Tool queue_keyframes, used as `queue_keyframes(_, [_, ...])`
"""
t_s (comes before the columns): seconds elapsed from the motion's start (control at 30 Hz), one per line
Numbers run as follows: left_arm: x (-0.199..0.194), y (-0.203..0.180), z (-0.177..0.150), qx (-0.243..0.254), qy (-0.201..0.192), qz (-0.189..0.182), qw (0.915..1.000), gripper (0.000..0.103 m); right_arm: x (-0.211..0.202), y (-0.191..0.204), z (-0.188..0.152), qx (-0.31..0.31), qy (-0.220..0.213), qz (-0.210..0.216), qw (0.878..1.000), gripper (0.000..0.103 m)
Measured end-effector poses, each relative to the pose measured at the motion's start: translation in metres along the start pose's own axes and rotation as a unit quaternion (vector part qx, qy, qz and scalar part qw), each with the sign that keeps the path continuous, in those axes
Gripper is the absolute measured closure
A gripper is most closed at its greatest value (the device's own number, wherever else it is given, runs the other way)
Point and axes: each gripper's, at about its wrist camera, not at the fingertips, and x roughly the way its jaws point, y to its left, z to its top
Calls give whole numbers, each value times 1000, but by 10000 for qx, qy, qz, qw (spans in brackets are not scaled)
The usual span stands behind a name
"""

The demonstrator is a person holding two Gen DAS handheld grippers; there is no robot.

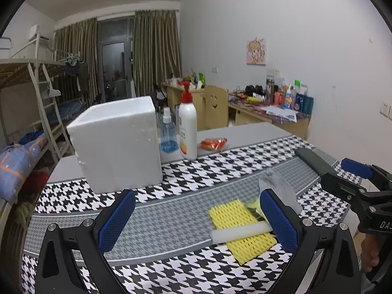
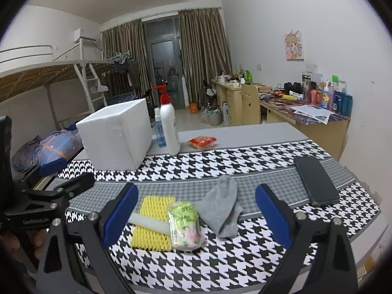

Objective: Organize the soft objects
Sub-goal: 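Move both grippers back toward the remaining items on the table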

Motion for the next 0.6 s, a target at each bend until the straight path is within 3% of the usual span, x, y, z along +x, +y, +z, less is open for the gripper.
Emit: queue_keyframes(0.6, [35,1,-19,-76,543,-108,9984,1,28,-4,-21,-102,514,-29,9986,5])
